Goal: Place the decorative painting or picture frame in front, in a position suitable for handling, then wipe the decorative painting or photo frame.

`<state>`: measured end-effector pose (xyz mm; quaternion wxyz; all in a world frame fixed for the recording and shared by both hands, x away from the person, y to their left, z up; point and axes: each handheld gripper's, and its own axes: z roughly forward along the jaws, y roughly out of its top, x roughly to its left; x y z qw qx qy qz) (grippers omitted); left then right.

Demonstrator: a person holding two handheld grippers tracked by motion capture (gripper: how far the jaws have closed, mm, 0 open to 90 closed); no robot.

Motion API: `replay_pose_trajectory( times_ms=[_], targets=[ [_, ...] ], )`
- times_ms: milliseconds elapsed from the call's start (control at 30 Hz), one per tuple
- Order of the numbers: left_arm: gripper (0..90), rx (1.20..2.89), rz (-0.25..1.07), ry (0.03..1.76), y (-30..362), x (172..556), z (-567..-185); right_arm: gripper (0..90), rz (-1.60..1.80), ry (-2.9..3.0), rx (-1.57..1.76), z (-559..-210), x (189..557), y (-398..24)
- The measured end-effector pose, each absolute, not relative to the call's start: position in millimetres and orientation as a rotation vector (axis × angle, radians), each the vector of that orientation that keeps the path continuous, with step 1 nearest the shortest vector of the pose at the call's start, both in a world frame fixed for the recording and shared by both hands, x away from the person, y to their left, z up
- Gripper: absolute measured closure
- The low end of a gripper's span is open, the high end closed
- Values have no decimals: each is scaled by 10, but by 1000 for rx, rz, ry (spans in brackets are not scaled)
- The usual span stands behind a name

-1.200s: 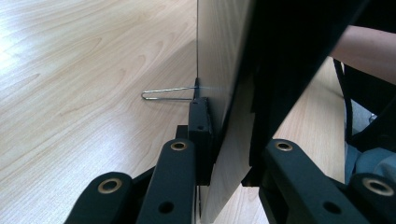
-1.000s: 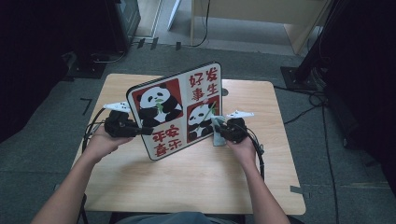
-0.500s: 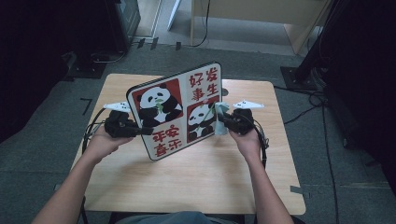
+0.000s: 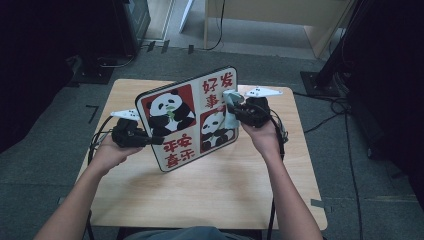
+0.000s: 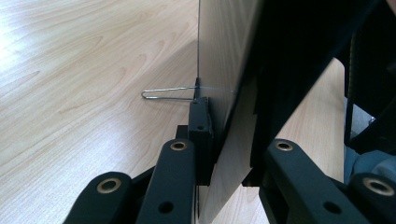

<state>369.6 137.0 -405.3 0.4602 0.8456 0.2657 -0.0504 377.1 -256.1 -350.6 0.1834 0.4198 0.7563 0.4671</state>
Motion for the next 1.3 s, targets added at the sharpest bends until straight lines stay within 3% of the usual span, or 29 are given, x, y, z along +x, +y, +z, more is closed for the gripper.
replay_pose_trajectory(
  times_ms=[667,1300],
  targets=[
    [803,2083,-124,649,1366,3689,-4051,778,1315,2094,1101,-2959,3986,-2354],
    [803,2081,-123,649,1365,3681,-4053,771,1308,2124,1124,-3226,4007,-2303]
  ],
)
